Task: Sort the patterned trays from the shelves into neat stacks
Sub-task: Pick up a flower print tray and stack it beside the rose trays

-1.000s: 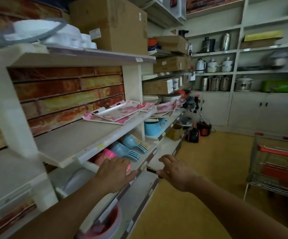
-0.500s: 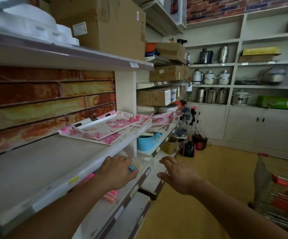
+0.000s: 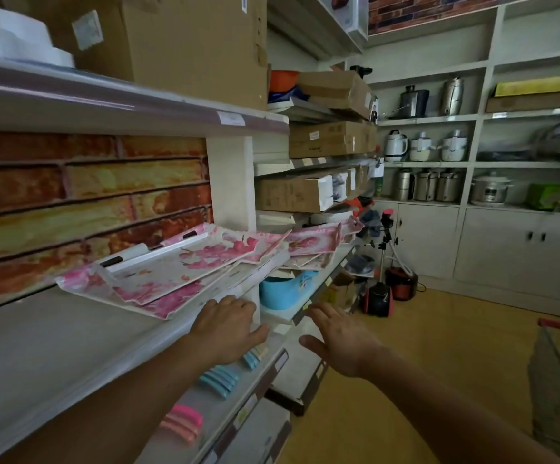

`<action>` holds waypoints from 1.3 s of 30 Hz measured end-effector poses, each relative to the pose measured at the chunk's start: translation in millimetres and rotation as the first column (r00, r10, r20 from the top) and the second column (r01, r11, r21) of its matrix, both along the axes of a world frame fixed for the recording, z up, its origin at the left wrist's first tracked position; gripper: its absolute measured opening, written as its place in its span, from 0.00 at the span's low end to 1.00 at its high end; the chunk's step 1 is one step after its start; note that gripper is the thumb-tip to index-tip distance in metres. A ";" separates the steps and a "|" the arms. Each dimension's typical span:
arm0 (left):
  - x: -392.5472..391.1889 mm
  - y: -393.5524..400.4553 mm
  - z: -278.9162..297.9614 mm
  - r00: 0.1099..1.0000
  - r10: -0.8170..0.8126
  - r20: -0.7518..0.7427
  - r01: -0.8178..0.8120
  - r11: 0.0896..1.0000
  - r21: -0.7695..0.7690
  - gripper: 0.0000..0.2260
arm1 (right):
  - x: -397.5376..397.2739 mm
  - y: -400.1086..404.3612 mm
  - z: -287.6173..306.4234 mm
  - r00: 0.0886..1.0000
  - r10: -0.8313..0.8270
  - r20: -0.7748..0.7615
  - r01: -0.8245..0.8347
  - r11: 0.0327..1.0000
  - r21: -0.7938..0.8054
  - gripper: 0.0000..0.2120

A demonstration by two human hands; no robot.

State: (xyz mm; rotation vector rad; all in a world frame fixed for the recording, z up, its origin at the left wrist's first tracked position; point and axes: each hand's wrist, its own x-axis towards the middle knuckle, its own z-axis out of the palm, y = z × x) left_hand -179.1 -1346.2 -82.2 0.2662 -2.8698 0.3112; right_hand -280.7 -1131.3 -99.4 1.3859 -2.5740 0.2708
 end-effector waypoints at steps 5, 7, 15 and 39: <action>-80.2 20.5 9.8 0.995 0.092 0.028 -0.092 0.996 -0.003 0.24 | -93.3 10.0 7.9 0.999 0.047 -0.008 -0.048 0.999 -0.025 0.29; -103.1 26.6 16.5 0.992 0.120 0.033 -0.120 0.993 -0.003 0.23 | -121.9 13.8 13.0 0.998 0.062 -0.019 -0.063 0.998 -0.028 0.29; -186.8 44.7 24.3 0.982 0.188 0.006 -0.188 0.982 -0.012 0.23 | -233.1 27.0 18.1 0.994 0.106 -0.010 -0.107 0.994 -0.035 0.29; -347.0 -182.5 41.0 0.839 0.527 -0.138 -0.507 0.848 0.156 0.22 | -450.6 -243.4 54.8 0.912 0.405 -0.067 -0.407 0.913 -0.020 0.26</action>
